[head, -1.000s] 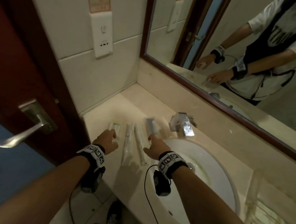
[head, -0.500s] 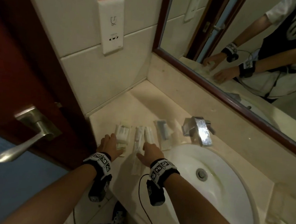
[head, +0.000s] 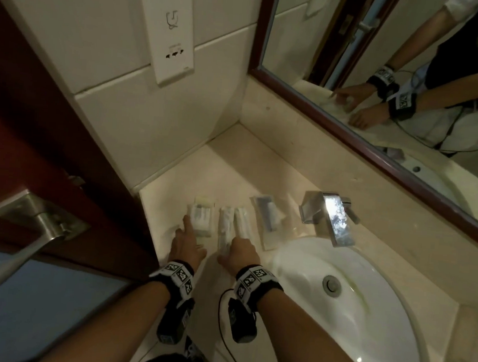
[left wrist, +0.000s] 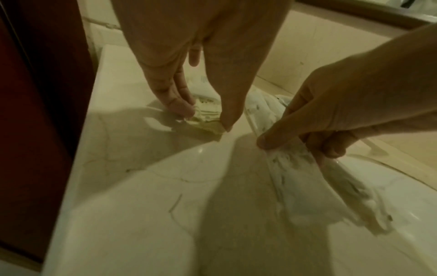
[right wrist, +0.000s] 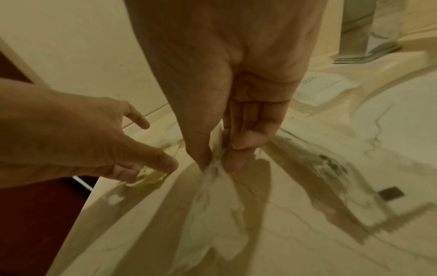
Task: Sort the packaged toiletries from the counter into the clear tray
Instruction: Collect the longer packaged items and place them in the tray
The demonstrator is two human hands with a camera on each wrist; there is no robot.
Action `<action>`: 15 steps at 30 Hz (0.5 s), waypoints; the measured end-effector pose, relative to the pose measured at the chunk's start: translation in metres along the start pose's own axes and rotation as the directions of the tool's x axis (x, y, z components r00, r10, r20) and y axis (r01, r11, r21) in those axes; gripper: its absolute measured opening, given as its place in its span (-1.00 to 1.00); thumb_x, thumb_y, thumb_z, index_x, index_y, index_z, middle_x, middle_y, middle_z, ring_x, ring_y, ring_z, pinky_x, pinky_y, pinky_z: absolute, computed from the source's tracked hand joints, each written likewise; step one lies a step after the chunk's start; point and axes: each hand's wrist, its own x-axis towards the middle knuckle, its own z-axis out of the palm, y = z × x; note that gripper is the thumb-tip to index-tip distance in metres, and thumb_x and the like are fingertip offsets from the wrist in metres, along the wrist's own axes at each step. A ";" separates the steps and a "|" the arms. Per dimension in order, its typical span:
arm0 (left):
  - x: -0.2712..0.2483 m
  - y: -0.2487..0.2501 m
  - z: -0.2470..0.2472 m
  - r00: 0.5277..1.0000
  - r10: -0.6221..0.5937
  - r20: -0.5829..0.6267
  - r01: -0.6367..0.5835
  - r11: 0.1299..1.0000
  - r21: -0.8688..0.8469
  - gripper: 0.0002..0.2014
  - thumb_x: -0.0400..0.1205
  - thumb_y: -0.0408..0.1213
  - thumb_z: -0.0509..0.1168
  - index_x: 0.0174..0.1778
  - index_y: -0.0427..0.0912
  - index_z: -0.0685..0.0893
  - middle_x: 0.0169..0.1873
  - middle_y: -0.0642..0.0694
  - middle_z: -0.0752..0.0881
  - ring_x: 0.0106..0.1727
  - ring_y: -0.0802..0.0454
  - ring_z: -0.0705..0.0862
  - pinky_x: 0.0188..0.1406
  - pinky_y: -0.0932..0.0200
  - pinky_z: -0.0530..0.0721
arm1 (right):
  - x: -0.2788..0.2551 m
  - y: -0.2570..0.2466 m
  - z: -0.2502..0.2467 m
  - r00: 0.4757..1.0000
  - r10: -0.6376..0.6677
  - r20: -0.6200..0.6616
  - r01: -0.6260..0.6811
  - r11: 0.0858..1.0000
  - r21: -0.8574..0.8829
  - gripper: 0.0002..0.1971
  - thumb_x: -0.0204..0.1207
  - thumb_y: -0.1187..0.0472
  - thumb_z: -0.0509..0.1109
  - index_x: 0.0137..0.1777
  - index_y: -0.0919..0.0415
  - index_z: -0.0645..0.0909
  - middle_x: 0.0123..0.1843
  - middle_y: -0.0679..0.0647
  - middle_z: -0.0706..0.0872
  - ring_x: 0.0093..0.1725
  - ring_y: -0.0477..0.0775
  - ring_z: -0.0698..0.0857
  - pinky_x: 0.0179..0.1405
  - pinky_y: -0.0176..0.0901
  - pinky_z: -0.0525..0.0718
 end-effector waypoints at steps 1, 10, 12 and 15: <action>0.002 0.001 0.000 1.000 0.003 -0.013 -0.003 1.000 -0.022 -0.12 0.41 -0.41 0.45 0.52 -0.05 0.03 0.21 -0.37 0.49 0.11 -0.32 0.61 0.11 -0.13 0.68 | 0.002 0.001 -0.002 1.000 -0.009 0.022 0.008 1.000 0.009 -0.63 0.50 0.04 0.46 0.16 0.29 0.59 0.17 0.22 0.65 0.18 0.26 0.69 0.01 -0.02 0.69; 0.011 0.006 -0.013 0.997 -0.070 0.032 0.068 0.996 0.066 -0.34 0.38 -0.32 0.47 0.24 -0.21 0.19 0.13 -0.39 0.55 0.09 -0.37 0.62 -0.02 -0.09 0.64 | 0.000 0.008 -0.022 0.994 -0.107 0.039 0.105 0.993 0.045 -0.83 0.53 0.13 0.38 -0.17 0.23 0.55 -0.08 0.25 0.67 -0.07 0.24 0.68 -0.20 -0.11 0.56; 0.013 0.005 -0.017 0.997 -0.066 0.031 0.063 0.995 0.080 -0.44 0.43 -0.30 0.41 0.22 -0.23 0.22 0.16 -0.38 0.58 0.11 -0.37 0.63 0.00 -0.07 0.64 | -0.003 0.010 -0.026 0.990 -0.141 0.004 0.140 0.989 0.055 -0.83 0.53 0.14 0.35 -0.21 0.21 0.50 -0.11 0.22 0.63 -0.13 0.21 0.62 -0.20 -0.11 0.54; 0.015 0.004 -0.022 0.998 -0.050 0.034 0.044 0.989 0.140 -0.57 0.48 -0.30 0.35 0.18 -0.25 0.32 0.13 -0.38 0.63 0.08 -0.34 0.67 -0.01 -0.07 0.69 | -0.007 0.012 -0.030 0.987 -0.156 -0.049 0.160 0.982 0.103 -0.73 0.50 0.19 0.33 -0.37 0.14 0.34 -0.23 0.14 0.55 -0.19 0.15 0.52 -0.28 -0.12 0.47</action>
